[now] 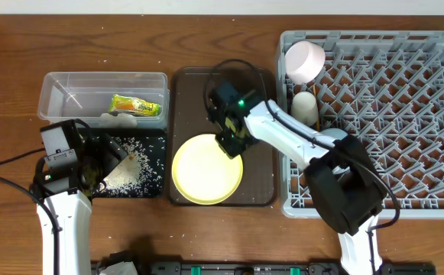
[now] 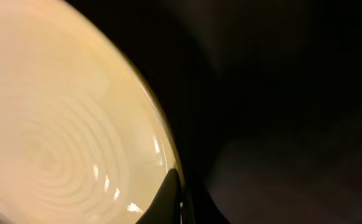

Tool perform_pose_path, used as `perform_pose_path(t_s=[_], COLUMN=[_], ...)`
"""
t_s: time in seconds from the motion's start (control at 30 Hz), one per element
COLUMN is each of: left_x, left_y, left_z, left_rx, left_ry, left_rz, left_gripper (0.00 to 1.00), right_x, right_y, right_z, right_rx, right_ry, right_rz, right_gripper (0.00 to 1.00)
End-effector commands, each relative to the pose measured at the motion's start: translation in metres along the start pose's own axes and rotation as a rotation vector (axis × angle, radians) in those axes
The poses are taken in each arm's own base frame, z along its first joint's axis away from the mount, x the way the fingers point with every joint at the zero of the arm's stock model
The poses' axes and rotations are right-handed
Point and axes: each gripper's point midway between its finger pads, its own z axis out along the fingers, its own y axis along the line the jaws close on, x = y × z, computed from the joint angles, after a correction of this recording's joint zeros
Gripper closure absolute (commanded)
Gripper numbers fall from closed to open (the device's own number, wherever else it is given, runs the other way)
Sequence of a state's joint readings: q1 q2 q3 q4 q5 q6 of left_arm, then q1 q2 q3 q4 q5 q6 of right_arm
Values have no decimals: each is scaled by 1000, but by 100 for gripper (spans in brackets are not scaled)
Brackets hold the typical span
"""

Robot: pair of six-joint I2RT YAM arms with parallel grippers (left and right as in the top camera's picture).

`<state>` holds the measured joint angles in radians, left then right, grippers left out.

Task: Sort waste into correct bins and load items into the dishwasher rack
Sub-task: 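Lift the yellow plate and carry it right over the rack, then lower the yellow plate upright into the rack's upper slots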

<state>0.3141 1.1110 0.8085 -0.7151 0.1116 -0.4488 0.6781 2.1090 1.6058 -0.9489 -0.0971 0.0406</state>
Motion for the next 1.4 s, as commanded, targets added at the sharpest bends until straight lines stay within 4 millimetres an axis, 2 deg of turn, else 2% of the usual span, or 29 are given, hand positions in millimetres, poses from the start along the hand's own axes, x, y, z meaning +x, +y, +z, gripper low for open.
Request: perform_pose_path(t_s=[0.0, 0.1, 0.2, 0.3, 0.4, 0.53, 0.6, 0.77, 0.97, 1.2, 1.37], left_x=[-6, -6, -6, -6, -6, -6, -6, -6, -6, -6, -6], left_y=[1, 1, 1, 1, 1, 1, 1, 1, 1, 1, 1], left_z=[-3, -3, -3, -3, -3, -3, -3, -3, -3, -3, -3], left_rx=[-11, -11, -10, -11, -11, -11, -11, -11, -10, -11, -11], left_ry=[-18, -18, -18, -18, -18, -18, -18, -18, -18, -18, -18], left_rz=[-9, -9, -9, -9, -9, -9, -9, -9, -9, -9, -9], left_gripper=[5, 5, 5, 5, 5, 5, 5, 5, 5, 5, 5], right_x=[-33, -38, -33, -19, 4, 38, 51, 77, 99, 103, 100], right_y=[-28, -53, -81, -105, -126, -158, -173, -214, -259, -285, -294], right_z=[-66, -129, -192, -248, -303, -354, -367, -368, -342, -298, -270], right_rx=[118, 287, 490, 662, 821, 997, 1054, 1115, 1126, 1093, 1088], right_ry=[-152, -245, -354, -462, -553, -612, -614, -542, -411, -275, -183], right_rz=[38, 62, 108, 214, 305, 431, 491, 607, 693, 703, 677], right_gripper=[99, 99, 99, 99, 99, 99, 99, 99, 99, 99, 99])
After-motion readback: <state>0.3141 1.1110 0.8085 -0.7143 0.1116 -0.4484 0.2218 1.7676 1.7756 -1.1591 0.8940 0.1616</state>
